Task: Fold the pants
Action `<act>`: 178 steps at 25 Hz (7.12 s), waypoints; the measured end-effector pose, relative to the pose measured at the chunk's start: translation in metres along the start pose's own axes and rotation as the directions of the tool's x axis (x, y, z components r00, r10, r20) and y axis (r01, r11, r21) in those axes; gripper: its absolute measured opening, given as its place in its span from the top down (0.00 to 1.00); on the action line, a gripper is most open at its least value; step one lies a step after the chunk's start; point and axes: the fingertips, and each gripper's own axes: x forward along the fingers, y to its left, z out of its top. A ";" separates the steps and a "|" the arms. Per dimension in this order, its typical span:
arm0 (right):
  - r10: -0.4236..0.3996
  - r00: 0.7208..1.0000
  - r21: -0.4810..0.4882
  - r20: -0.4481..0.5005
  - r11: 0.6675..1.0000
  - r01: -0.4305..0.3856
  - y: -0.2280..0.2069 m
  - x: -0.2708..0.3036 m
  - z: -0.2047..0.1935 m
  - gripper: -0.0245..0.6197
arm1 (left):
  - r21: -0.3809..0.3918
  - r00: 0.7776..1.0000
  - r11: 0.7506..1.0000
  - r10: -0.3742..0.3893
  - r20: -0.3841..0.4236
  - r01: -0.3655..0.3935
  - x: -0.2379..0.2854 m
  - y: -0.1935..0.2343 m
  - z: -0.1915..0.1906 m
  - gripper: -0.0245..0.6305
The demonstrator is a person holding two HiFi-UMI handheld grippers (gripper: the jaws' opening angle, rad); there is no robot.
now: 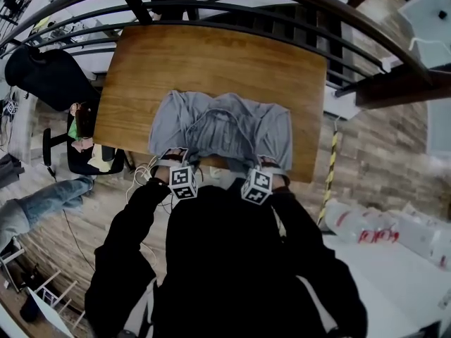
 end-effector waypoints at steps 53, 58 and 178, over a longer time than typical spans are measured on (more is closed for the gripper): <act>-0.020 0.956 0.039 0.292 0.999 0.009 -0.167 0.051 0.255 0.81 | -0.934 0.973 0.299 0.180 -0.146 -0.195 -0.010 0.111 -0.193 0.74; 0.024 0.956 -0.056 0.294 0.998 -0.007 -0.183 0.098 0.308 0.81 | -0.955 0.970 0.214 0.174 -0.170 -0.206 0.008 0.106 -0.225 0.74; 0.037 0.957 0.115 0.289 0.991 -0.073 -0.206 -0.043 -0.172 0.82 | -0.918 0.945 0.291 0.102 0.310 0.269 0.056 -0.014 0.389 0.78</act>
